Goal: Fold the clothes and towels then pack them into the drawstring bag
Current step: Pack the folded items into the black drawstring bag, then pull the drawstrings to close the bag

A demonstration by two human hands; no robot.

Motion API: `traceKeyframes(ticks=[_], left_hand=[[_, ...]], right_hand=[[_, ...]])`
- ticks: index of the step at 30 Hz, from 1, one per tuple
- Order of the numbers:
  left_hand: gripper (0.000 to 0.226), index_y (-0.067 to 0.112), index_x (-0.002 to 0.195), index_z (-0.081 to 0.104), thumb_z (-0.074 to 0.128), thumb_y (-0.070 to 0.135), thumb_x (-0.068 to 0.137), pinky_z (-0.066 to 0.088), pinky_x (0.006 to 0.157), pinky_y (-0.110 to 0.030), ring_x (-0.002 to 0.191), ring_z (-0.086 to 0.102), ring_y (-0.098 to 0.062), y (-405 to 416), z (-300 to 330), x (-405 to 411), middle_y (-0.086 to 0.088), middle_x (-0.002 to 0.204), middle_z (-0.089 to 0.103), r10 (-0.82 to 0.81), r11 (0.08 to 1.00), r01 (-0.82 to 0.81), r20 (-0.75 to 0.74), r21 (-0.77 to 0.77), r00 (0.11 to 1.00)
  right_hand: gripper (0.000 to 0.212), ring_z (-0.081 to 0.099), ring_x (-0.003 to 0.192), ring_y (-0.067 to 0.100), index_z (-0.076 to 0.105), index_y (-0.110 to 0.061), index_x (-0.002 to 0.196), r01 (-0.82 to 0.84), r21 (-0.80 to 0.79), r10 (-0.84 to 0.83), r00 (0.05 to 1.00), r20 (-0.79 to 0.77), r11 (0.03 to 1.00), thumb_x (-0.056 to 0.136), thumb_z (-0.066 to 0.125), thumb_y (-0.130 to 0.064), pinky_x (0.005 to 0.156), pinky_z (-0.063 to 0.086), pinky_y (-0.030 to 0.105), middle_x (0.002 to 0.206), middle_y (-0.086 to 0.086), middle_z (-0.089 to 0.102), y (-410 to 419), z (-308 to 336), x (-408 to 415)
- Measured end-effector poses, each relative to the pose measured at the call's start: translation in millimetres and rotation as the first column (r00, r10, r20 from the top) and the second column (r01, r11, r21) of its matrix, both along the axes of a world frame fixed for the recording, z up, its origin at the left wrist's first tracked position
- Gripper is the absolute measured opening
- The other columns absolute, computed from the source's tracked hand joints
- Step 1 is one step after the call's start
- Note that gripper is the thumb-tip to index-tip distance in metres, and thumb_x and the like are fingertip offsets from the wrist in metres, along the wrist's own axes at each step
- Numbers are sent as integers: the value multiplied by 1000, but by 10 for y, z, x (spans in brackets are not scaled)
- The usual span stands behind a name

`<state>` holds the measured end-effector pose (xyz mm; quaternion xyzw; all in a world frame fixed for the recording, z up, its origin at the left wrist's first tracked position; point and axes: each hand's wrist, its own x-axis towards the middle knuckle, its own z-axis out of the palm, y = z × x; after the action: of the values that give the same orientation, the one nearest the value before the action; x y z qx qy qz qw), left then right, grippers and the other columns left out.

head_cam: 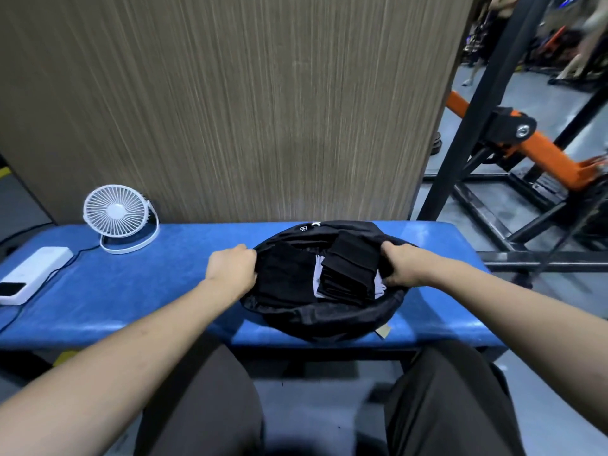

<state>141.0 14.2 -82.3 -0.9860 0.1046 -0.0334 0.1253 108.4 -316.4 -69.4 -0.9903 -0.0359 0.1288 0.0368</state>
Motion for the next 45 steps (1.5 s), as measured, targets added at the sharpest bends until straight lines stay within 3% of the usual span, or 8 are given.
traceKeyframes(ticks=[4, 10, 17, 23, 29, 36, 40, 45], left_hand=[[27, 12, 108, 62, 45, 0, 90, 39, 67, -32, 100, 65, -28, -8, -19, 60, -5, 113, 61, 13, 999, -10, -54, 51, 998], [28, 14, 120, 51, 42, 7, 94, 44, 77, -39, 100, 59, -35, 78, 25, 182, -10, 108, 50, -36, 987, 14, -135, -162, 990], [24, 16, 109, 60, 44, 15, 91, 46, 81, -37, 105, 57, -31, 201, 233, 213, -9, 114, 63, 5, 925, -30, -66, -378, 998], [18, 15, 96, 65, 48, 14, 90, 41, 76, -35, 100, 62, -34, 189, 662, 120, -11, 103, 70, 31, 809, 29, 92, -587, 995], [24, 18, 86, 66, 43, 11, 86, 60, 64, -37, 64, 70, -31, 117, 1069, 119, -8, 80, 70, 76, 545, -10, 37, -839, 996], [30, 13, 86, 65, 37, 1, 89, 51, 41, -27, 50, 56, -22, -108, 1444, 180, -10, 75, 60, 28, 201, -45, -40, -979, 999], [29, 17, 87, 63, 42, 0, 95, 41, 39, -13, 60, 53, -12, -272, 1702, 183, -2, 77, 59, -84, 169, -14, -29, -986, 996], [31, 24, 83, 64, 44, 3, 96, 33, 42, -12, 55, 43, -9, -309, 2107, 245, 1, 72, 54, -65, 198, 99, 87, -975, 994]], right_hand=[[37, 62, 111, 26, 61, -24, 118, -113, -160, 93, 987, -131, 981, 84, 64, -37, 90, 48, 32, 118, 0, 68, -5, -26, -5], [38, 52, 117, 22, 58, -39, 125, -335, -438, 290, 942, -168, 834, 90, 50, -26, 98, 34, 32, 120, -5, 65, -82, -21, 20], [37, 48, 108, 17, 68, -38, 114, -427, -505, 453, 888, -77, 750, 86, 51, -18, 88, 25, 27, 108, -14, 67, -119, 166, -58], [24, 53, 73, 19, 73, -31, 77, -580, -256, 634, 704, 321, 774, 72, 76, -8, 63, 48, 32, 73, -13, 63, -360, 327, -89], [15, 48, 90, 18, 62, -19, 82, -403, 190, 333, 889, 315, 895, 83, 55, -6, 82, 41, 32, 86, -6, 60, -387, 649, -292], [8, 60, 80, 18, 50, -11, 69, -299, 674, 101, 943, 317, 675, 70, 42, -12, 72, 44, 29, 86, 13, 70, -352, 1161, -506], [10, 41, 64, 21, 44, -17, 70, -312, 629, 102, 932, 348, 712, 65, 45, -26, 61, 36, 38, 67, 12, 45, -360, 1412, -575], [9, 45, 64, 19, 44, -21, 77, -424, 399, 161, 822, 546, 813, 74, 52, -18, 62, 41, 31, 68, 0, 50, -354, 1751, -740]])
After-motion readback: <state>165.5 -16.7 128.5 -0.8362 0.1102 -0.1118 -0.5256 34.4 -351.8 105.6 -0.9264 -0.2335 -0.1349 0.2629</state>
